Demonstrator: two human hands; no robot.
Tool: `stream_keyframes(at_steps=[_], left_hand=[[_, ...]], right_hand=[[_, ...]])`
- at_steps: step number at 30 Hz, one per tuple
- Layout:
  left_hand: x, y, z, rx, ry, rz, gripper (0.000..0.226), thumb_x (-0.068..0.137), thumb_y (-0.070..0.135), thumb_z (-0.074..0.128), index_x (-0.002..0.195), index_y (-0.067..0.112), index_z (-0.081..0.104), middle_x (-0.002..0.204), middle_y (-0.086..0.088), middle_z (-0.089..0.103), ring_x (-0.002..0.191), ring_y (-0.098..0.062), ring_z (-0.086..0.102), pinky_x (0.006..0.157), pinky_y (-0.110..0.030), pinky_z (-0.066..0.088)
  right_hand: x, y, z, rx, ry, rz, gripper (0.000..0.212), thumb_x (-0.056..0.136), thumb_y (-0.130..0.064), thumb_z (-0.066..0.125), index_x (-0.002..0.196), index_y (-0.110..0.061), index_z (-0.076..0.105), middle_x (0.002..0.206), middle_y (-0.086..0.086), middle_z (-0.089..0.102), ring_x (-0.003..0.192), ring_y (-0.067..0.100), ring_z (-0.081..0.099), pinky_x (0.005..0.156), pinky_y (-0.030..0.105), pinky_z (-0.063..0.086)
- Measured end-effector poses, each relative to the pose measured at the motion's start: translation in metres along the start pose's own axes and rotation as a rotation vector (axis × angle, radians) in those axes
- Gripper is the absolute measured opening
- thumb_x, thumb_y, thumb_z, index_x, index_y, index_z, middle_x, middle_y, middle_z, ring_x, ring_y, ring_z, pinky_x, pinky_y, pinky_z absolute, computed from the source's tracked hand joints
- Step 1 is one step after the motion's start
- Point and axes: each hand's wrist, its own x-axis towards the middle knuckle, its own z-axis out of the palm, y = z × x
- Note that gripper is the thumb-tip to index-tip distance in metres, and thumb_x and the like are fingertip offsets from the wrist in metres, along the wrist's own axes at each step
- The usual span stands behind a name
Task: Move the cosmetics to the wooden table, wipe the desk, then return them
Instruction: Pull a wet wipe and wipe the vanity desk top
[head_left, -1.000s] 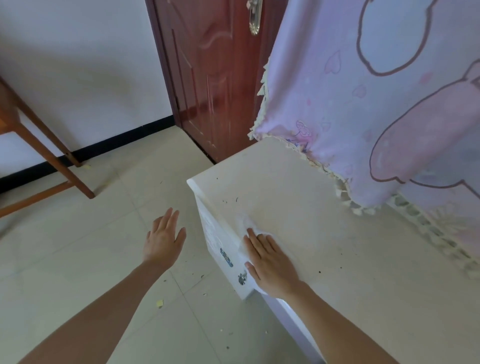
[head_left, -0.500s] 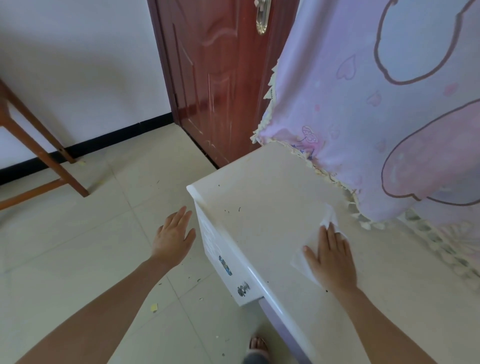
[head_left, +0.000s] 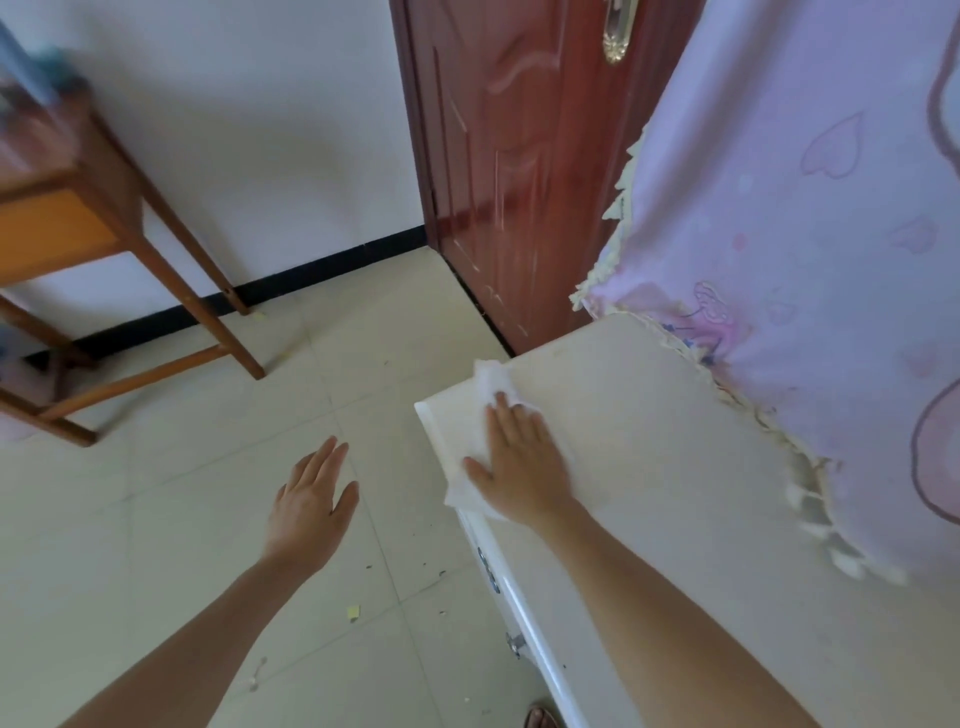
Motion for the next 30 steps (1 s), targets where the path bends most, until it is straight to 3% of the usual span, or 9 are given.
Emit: stream_keyframes(at_steps=[3, 10, 12, 15, 19, 23, 25, 28, 30], left_hand=[[-0.001, 0.002, -0.005, 0.013, 0.026, -0.031, 0.050, 0.095, 0.025, 0.040, 0.142, 0.011, 0.028, 0.152, -0.003, 0.024, 0.140, -0.020, 0.020, 0.112, -0.041, 0.024], [0.002, 0.031, -0.011, -0.002, 0.062, -0.059, 0.049, 0.095, 0.023, 0.040, 0.141, 0.009, 0.029, 0.151, -0.006, 0.026, 0.140, -0.023, 0.021, 0.112, -0.043, 0.023], [0.005, 0.042, -0.012, -0.010, 0.064, -0.051, 0.049, 0.095, 0.023, 0.040, 0.141, 0.009, 0.029, 0.151, -0.006, 0.026, 0.140, -0.023, 0.021, 0.112, -0.043, 0.023], [0.013, 0.060, -0.010, -0.030, 0.058, -0.021, 0.049, 0.096, 0.023, 0.039, 0.141, 0.009, 0.028, 0.151, -0.006, 0.026, 0.140, -0.023, 0.021, 0.112, -0.043, 0.023], [0.023, 0.078, -0.002, -0.050, 0.039, 0.030, 0.049, 0.096, 0.023, 0.039, 0.141, 0.009, 0.029, 0.151, -0.006, 0.026, 0.140, -0.022, 0.021, 0.112, -0.042, 0.024], [0.038, 0.086, 0.010, -0.066, 0.003, 0.103, 0.051, 0.095, 0.034, 0.034, 0.141, 0.011, 0.030, 0.151, -0.003, 0.026, 0.140, -0.019, 0.020, 0.112, -0.040, 0.024], [0.048, 0.085, 0.012, -0.096, 0.020, 0.120, 0.063, 0.086, 0.045, 0.025, 0.139, 0.011, 0.034, 0.150, -0.002, 0.029, 0.139, -0.020, 0.023, 0.110, -0.040, 0.026], [0.068, 0.076, 0.010, -0.170, 0.084, 0.118, 0.079, 0.077, 0.056, 0.016, 0.136, 0.008, 0.039, 0.147, -0.005, 0.034, 0.137, -0.023, 0.026, 0.109, -0.042, 0.028], [0.083, 0.065, 0.007, -0.184, 0.088, 0.139, 0.080, 0.076, 0.056, 0.015, 0.137, 0.009, 0.038, 0.147, -0.005, 0.035, 0.137, -0.023, 0.026, 0.110, -0.044, 0.029]], right_hand=[[0.004, -0.026, 0.009, -0.042, -0.069, -0.161, 0.076, 0.093, -0.048, 0.031, 0.144, -0.004, -0.004, 0.154, 0.013, -0.010, 0.142, 0.026, 0.000, 0.115, 0.037, -0.003], [-0.030, -0.034, 0.017, -0.129, -0.148, -0.395, 0.078, 0.093, -0.047, 0.034, 0.144, -0.003, -0.004, 0.154, 0.013, -0.009, 0.141, 0.028, 0.003, 0.115, 0.037, -0.003], [-0.043, -0.022, 0.015, -0.092, -0.102, -0.332, 0.074, 0.089, -0.049, 0.032, 0.142, 0.000, 0.015, 0.153, 0.015, 0.015, 0.136, 0.027, 0.027, 0.114, 0.035, 0.016], [-0.050, 0.013, 0.001, -0.010, -0.084, -0.064, 0.074, 0.073, -0.057, 0.033, 0.124, -0.004, 0.048, 0.131, 0.011, 0.054, 0.107, 0.024, 0.060, 0.093, 0.034, 0.046], [-0.048, 0.090, -0.011, -0.043, 0.007, 0.225, 0.079, 0.074, -0.056, 0.033, 0.125, 0.002, 0.050, 0.133, 0.019, 0.050, 0.112, 0.033, 0.057, 0.103, 0.037, 0.026], [-0.049, 0.135, -0.027, -0.040, 0.080, 0.378, 0.094, 0.072, -0.062, 0.008, 0.142, 0.000, 0.023, 0.152, 0.016, 0.017, 0.136, 0.034, 0.026, 0.114, 0.041, 0.013], [-0.042, 0.144, -0.029, -0.051, 0.102, 0.431, 0.096, 0.070, -0.062, 0.003, 0.143, -0.001, 0.020, 0.153, 0.016, 0.014, 0.138, 0.033, 0.023, 0.114, 0.041, 0.011], [-0.018, 0.143, -0.032, -0.070, 0.157, 0.483, 0.089, 0.077, -0.060, 0.013, 0.140, 0.001, 0.026, 0.150, 0.019, 0.020, 0.134, 0.035, 0.029, 0.112, 0.044, 0.016], [0.008, 0.132, -0.031, -0.067, 0.145, 0.513, 0.078, 0.088, -0.055, 0.022, 0.143, -0.001, 0.016, 0.153, 0.016, 0.011, 0.139, 0.032, 0.020, 0.114, 0.041, 0.009]])
